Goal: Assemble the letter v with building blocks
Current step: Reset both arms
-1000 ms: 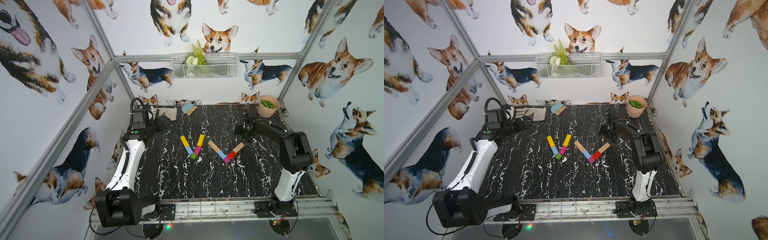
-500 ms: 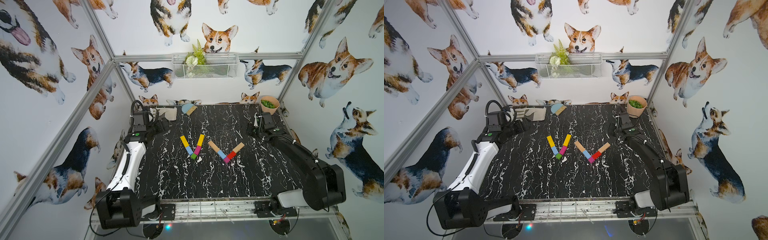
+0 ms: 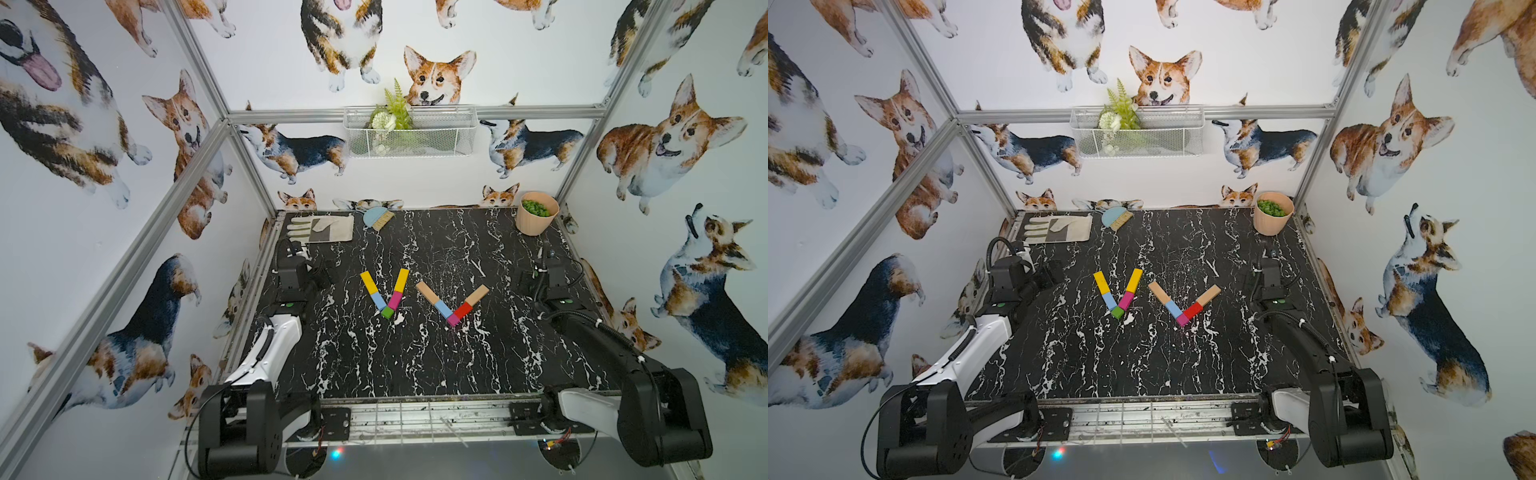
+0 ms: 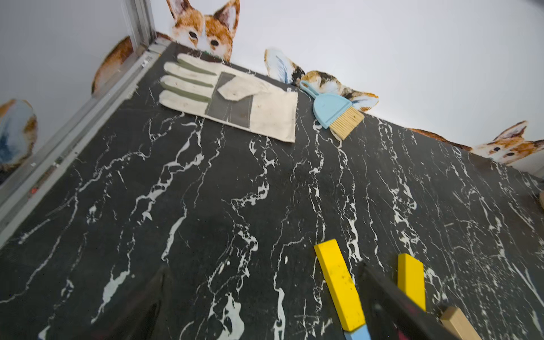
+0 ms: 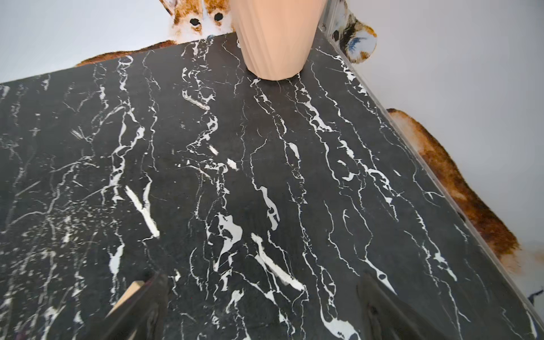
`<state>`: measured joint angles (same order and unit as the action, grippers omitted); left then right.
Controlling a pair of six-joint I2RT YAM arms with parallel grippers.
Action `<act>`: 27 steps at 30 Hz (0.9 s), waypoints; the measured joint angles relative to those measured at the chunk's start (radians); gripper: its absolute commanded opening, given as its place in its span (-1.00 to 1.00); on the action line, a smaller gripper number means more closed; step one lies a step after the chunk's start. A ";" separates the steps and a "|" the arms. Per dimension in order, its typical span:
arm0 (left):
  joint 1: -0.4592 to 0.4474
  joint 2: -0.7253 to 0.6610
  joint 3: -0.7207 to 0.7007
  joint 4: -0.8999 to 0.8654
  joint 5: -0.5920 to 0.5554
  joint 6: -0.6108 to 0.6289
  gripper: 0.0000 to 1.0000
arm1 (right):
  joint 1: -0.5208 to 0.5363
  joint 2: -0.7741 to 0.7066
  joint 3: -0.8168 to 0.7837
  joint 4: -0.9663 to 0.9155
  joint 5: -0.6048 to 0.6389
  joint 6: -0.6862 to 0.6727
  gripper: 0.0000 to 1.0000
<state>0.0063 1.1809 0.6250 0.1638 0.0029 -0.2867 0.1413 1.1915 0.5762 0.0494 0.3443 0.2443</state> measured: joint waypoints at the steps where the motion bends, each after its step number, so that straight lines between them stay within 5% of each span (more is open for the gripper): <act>1: 0.000 0.001 -0.017 0.023 -0.014 0.007 1.00 | -0.005 0.011 -0.016 0.032 0.015 -0.010 0.99; 13: 0.000 0.098 -0.209 0.323 -0.168 0.093 1.00 | -0.056 0.206 -0.174 0.475 0.180 -0.065 0.99; 27: -0.020 0.298 -0.324 0.715 -0.119 0.204 1.00 | -0.098 0.259 -0.268 0.730 -0.158 -0.161 0.99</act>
<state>-0.0135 1.4792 0.3008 0.8783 -0.1162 -0.0826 0.0437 1.4509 0.3080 0.7795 0.1860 0.0837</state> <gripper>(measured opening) 0.999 0.996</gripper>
